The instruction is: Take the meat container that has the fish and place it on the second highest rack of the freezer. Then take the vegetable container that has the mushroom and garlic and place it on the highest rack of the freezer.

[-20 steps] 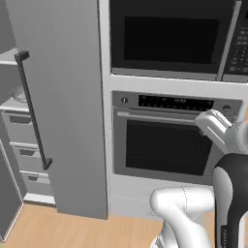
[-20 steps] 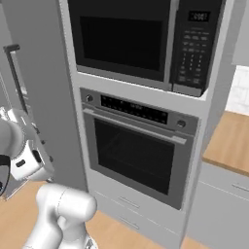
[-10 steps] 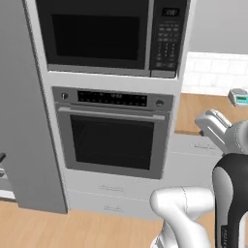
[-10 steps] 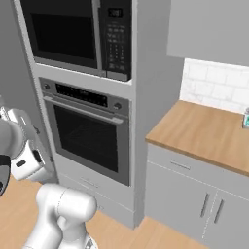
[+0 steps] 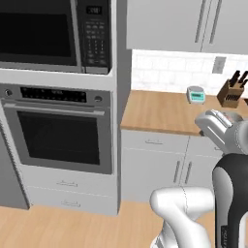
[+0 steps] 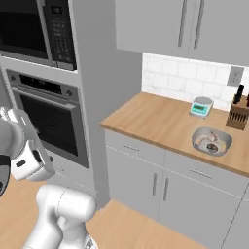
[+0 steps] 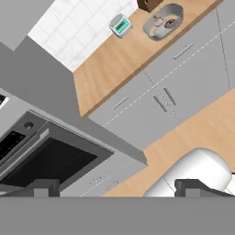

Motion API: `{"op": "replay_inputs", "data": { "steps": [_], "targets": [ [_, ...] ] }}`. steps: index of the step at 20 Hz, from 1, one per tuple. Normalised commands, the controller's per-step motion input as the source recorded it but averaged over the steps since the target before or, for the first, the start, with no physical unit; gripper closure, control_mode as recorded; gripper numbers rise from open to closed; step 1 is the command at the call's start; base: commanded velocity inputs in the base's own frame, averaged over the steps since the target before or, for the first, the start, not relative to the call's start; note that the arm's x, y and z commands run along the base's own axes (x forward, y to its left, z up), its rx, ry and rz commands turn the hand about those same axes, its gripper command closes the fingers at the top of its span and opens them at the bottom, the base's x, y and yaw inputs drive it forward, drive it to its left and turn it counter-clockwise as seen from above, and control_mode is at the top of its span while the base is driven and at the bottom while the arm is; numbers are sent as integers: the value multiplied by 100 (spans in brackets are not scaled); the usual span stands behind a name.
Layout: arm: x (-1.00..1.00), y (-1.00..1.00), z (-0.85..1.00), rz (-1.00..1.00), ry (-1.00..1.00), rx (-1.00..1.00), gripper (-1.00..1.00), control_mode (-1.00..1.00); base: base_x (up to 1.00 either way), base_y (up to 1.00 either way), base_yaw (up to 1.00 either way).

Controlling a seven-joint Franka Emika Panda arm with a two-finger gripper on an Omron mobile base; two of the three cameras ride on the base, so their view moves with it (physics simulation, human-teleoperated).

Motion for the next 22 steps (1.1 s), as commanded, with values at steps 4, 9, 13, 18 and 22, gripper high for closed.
{"op": "replay_inputs", "data": {
  "steps": [4, 9, 13, 18, 22],
  "targets": [
    [0, 0, 0, 0, 0, 0, -100, 100, 0, -100, 0],
    [0, 0, 0, 0, 0, 0, -100, 100, 1, -100, -1],
    [0, 0, 0, 0, 0, 0, -100, 100, 33, -83, -3],
    [0, 0, 0, 0, 0, 0, -100, 100, 61, -13, -2],
    [0, 0, 0, 0, 0, 0, -100, 100, 70, -32, 0]
  ]
}}
